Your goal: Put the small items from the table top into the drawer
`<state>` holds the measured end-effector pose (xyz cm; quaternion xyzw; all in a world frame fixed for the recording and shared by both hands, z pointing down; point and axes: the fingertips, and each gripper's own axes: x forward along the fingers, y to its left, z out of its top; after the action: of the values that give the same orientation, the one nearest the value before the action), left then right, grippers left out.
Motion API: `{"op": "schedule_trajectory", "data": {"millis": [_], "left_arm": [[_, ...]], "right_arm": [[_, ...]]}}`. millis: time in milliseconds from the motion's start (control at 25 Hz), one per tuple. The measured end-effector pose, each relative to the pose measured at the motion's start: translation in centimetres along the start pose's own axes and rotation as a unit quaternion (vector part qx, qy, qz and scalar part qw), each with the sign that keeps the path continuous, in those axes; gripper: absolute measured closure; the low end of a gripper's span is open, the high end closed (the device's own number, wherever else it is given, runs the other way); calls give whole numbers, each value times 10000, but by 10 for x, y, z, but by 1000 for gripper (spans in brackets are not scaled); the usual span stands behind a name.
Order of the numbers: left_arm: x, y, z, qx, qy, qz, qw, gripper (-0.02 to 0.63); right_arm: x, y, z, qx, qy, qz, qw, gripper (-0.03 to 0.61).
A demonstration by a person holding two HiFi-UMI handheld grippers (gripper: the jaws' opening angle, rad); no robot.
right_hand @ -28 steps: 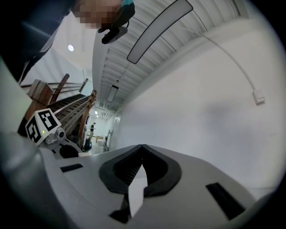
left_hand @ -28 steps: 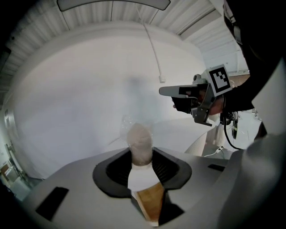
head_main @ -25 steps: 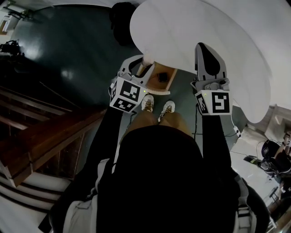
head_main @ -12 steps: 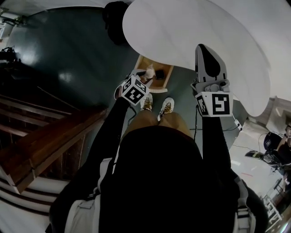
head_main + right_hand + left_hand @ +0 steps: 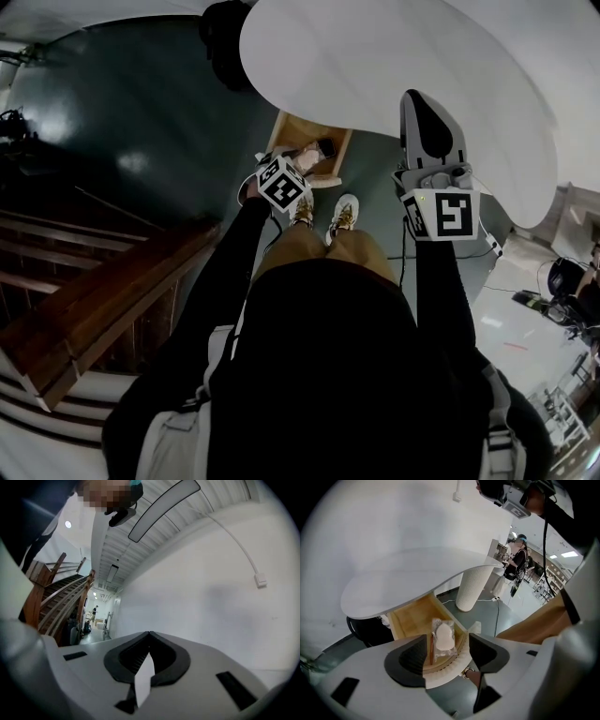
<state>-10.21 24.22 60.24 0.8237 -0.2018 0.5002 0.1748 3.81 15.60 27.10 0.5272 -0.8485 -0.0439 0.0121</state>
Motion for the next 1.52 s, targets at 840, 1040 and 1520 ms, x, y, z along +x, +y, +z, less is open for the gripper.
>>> {"op": "schedule_trajectory", "data": {"millis": [840, 1040, 1520], "left_arm": [[-2, 15, -7, -97, -59, -15, 9999, 316], [-5, 21, -8, -133, -114, -10, 9998, 316], [-121, 58, 112, 386, -2107, 1074, 9709, 316]], "right_arm": [[13, 9, -2, 0, 33, -12, 10000, 552], [19, 12, -2, -13, 52, -9, 10000, 552], [35, 5, 15, -137, -201, -24, 9997, 552]]}}
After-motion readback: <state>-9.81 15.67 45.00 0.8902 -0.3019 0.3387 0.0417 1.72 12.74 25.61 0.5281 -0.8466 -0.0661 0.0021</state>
